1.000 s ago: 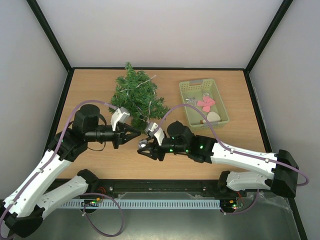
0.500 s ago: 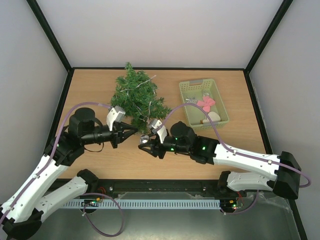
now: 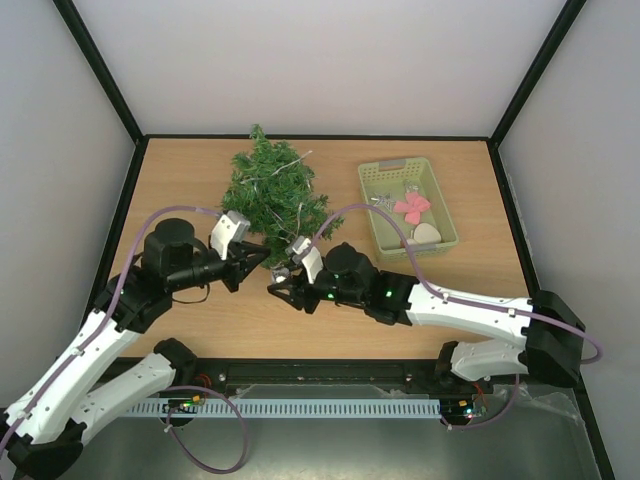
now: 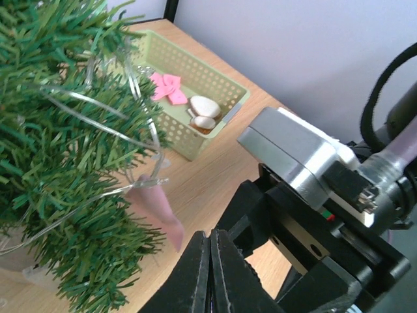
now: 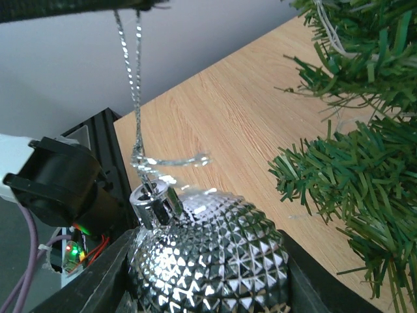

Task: Decorate the small christmas tree
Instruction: Hang the decoration item on the Christmas tree.

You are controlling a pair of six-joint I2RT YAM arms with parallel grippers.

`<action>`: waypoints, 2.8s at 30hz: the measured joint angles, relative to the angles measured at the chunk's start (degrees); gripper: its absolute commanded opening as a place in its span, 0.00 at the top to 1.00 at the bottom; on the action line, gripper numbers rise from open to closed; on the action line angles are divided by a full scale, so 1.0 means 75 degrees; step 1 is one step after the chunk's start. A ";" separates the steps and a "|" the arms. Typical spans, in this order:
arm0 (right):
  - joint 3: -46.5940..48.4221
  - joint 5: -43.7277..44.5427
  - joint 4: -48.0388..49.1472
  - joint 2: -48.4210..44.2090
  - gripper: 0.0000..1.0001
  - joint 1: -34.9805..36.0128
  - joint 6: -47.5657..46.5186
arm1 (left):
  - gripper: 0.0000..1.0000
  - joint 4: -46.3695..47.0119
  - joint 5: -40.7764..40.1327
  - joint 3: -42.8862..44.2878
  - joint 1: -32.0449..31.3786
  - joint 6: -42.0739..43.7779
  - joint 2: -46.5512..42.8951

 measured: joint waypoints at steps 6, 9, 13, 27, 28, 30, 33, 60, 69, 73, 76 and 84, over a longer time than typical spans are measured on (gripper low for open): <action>0.0052 0.0195 -0.0006 0.0268 0.64 0.0000 0.0017 | 0.98 0.0006 -0.0396 -0.0207 0.0000 0.0085 0.0052; 0.0117 0.0335 -0.0009 0.0408 0.64 0.0000 0.0023 | 0.98 0.0012 -0.0600 -0.0213 0.0000 0.0149 0.0131; 0.0178 0.0615 -0.0015 0.0513 0.63 0.0000 0.0050 | 0.98 0.0029 -0.0921 -0.0233 0.0000 0.0224 0.0283; 0.0446 0.1137 -0.0017 0.0854 0.63 0.0000 0.0076 | 0.98 0.0379 -0.1323 -0.0501 0.0000 0.0367 0.0530; 0.0446 0.1151 -0.0029 0.0866 0.63 0.0000 0.0076 | 0.98 0.0417 -0.1332 -0.0501 0.0000 0.0370 0.0536; 0.0446 0.1198 -0.0041 0.0880 0.63 0.0000 0.0079 | 0.98 0.0472 -0.1341 -0.0504 0.0000 0.0376 0.0562; 0.0446 0.1265 -0.0047 0.0880 0.62 0.0000 0.0076 | 0.98 0.0562 -0.1343 -0.0513 0.0000 0.0393 0.0632; 0.0458 0.1886 -0.0184 0.0968 0.62 0.0000 0.0076 | 0.98 0.0769 -0.1582 -0.0586 0.0000 0.0603 0.0991; 0.0495 0.1990 -0.0274 0.1099 0.60 0.0000 0.0076 | 0.97 0.0810 -0.1661 -0.0723 0.0000 0.0769 0.0898; 0.0586 0.1993 -0.0315 0.1177 0.60 0.0000 0.0076 | 0.98 0.0807 -0.1667 -0.0734 0.0000 0.0828 0.0871; 0.0595 0.1996 -0.0329 0.1180 0.60 0.0000 0.0076 | 0.97 0.0796 -0.1655 -0.0734 0.0000 0.0874 0.0801; 0.0662 0.2020 -0.0358 0.1195 0.60 0.0000 0.0085 | 0.98 0.0813 -0.1603 -0.0769 0.0000 0.1005 0.0667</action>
